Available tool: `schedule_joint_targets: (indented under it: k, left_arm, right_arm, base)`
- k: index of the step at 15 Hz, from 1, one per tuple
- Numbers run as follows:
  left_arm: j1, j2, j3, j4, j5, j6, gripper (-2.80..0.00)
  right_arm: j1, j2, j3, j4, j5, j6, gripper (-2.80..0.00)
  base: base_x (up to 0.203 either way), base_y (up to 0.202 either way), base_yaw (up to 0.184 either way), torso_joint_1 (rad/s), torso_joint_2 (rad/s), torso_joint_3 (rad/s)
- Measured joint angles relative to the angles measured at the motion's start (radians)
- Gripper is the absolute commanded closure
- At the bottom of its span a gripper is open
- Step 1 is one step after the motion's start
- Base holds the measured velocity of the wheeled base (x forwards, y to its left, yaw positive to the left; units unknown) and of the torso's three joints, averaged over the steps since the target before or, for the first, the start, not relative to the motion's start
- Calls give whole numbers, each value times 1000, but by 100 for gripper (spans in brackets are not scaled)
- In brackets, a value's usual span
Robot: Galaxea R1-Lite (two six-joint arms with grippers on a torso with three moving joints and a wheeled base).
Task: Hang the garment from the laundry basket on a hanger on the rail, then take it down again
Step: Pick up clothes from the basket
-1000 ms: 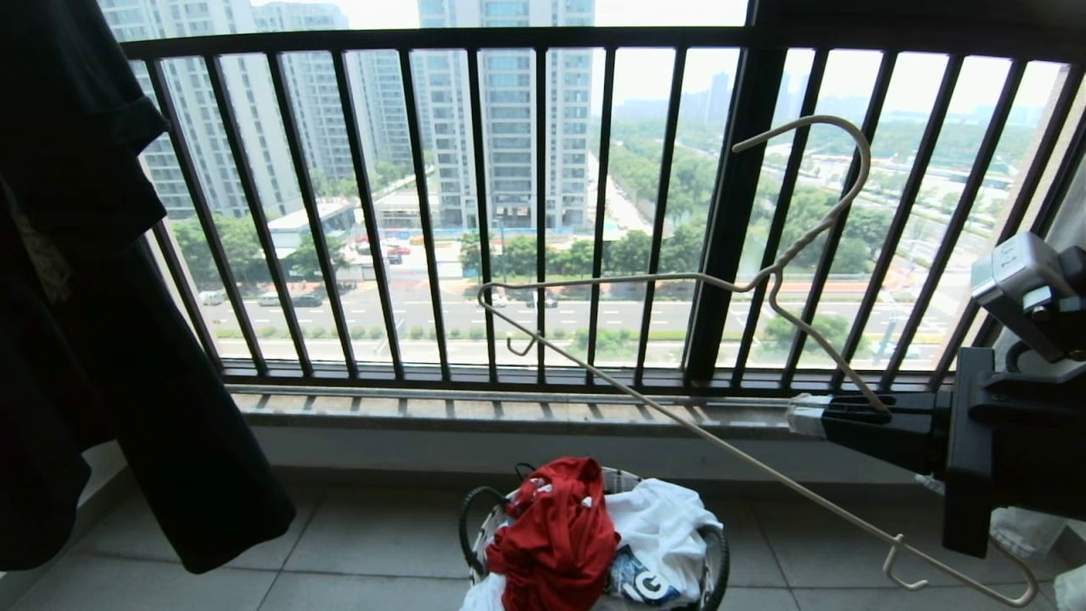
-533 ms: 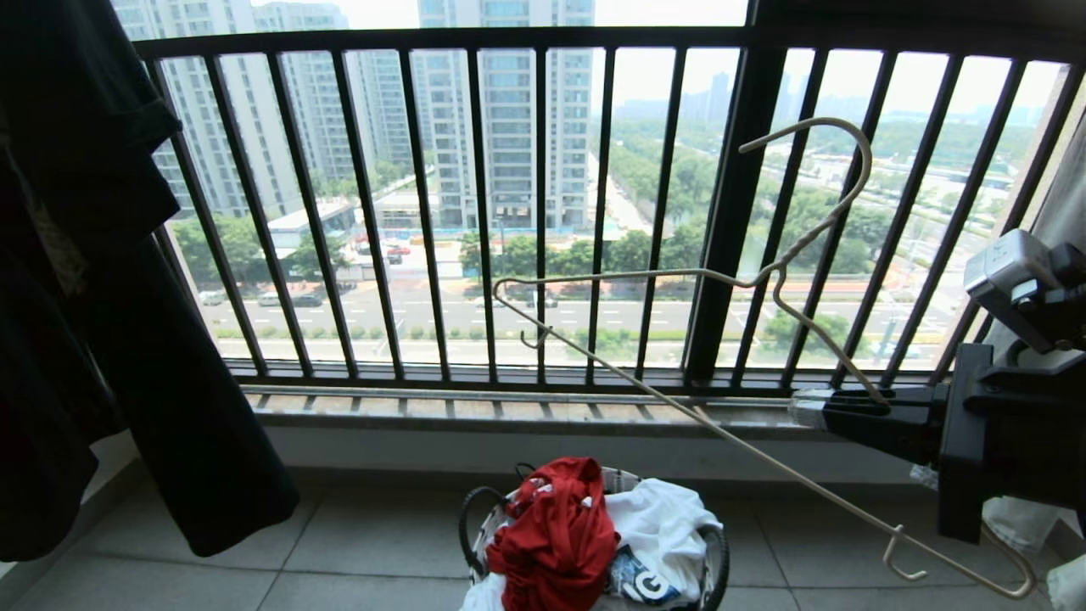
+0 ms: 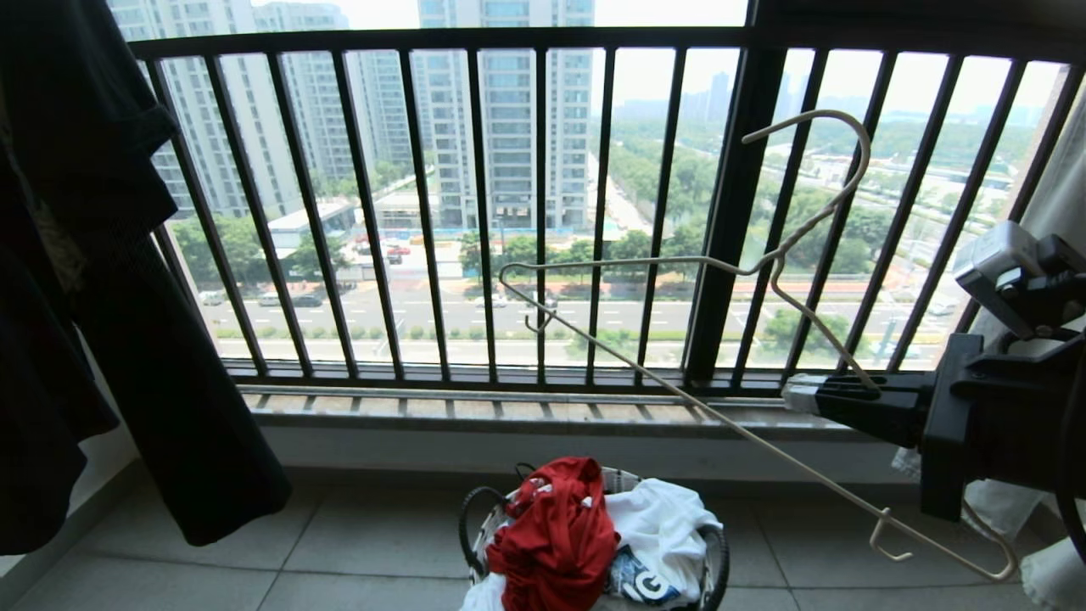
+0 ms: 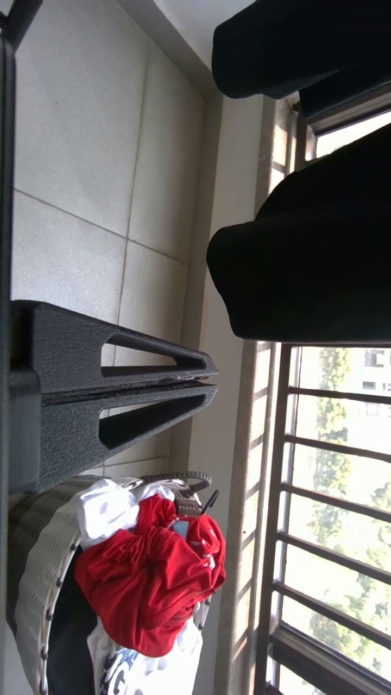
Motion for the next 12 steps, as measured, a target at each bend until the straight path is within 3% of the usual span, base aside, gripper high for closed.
schedule_joint_targets:
  k: [3, 8, 12]
  left_arm:
    - [4, 0, -14, 7, -1, 6, 0]
    - [4, 82, -220, 111, 4, 2, 0]
    - [4, 225, -338, 115, 20, 5, 0]
  right_arm:
    - [-1, -11, 0, -1, 0, 0, 0]
    - [0, -40, -5, -2, 1, 0, 0]
    - [0, -57, -5, -2, -1, -1, 0]
  base:
    - [0, 0, 0, 0, 0, 0]
    - [0, 0, 0, 0, 0, 0]
    - [0, 0, 0, 0, 0, 0]
